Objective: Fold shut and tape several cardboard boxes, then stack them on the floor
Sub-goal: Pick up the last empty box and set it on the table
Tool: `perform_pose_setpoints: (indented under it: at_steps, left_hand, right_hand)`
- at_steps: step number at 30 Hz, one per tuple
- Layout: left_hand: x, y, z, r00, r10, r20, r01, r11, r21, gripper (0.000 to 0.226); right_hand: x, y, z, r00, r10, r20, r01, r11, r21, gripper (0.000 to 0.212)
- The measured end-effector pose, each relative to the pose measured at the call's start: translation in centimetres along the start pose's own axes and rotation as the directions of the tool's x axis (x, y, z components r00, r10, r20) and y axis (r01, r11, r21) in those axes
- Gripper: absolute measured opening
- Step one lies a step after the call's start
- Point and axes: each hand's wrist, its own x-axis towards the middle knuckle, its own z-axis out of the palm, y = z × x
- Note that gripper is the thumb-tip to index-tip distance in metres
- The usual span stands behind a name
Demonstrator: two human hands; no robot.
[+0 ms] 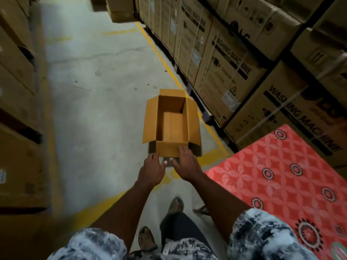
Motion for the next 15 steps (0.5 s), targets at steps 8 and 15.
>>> perform_pose_setpoints:
  at_steps: [8, 15]
  left_hand:
    - [15.4, 0.7, -2.1, 0.998, -0.034, 0.058, 0.031, 0.998, 0.053, 0.055]
    - [28.7, 2.2, -2.0, 0.975, -0.190, 0.120, 0.187, 0.982, 0.033, 0.058]
  right_hand:
    - [15.9, 3.3, -0.5, 0.998, 0.057, 0.032, -0.057, 0.998, 0.021, 0.058]
    - [29.2, 6.6, -1.9, 0.991, 0.130, 0.042, -0.135, 0.979, 0.154, 0.050]
